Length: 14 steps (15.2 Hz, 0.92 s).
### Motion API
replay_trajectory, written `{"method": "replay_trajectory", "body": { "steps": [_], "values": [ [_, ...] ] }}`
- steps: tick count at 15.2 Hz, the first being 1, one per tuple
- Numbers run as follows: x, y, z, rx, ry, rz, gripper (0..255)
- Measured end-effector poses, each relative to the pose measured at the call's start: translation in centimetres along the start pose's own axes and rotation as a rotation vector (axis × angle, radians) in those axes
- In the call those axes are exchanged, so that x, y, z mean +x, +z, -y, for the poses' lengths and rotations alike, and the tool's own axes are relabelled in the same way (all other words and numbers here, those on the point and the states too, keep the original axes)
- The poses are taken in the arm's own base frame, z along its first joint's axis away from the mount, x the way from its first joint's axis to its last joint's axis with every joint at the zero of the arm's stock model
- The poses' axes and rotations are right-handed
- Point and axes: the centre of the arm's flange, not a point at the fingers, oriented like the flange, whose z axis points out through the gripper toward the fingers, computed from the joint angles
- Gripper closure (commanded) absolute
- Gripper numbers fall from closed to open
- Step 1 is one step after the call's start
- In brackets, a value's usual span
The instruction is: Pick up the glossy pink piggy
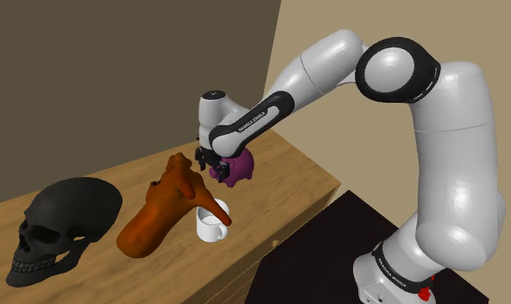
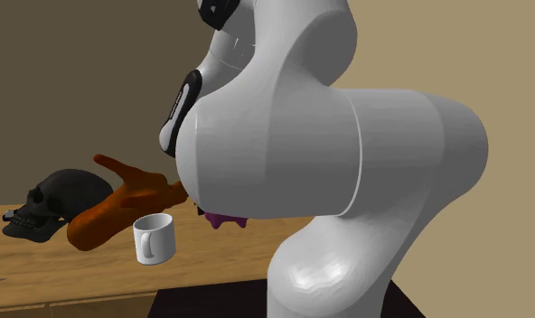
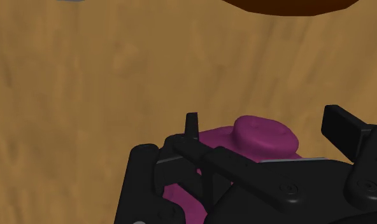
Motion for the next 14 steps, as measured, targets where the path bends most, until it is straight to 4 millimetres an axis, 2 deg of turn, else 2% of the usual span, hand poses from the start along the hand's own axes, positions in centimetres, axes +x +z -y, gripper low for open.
{"method": "replay_trajectory", "body": {
  "steps": [10,14],
  "values": [
    [0.0,0.1,0.0,0.002,0.0,0.0,255],
    [0.2,-1.3,-0.1,-0.002,0.001,0.0,255]
  ]
}}
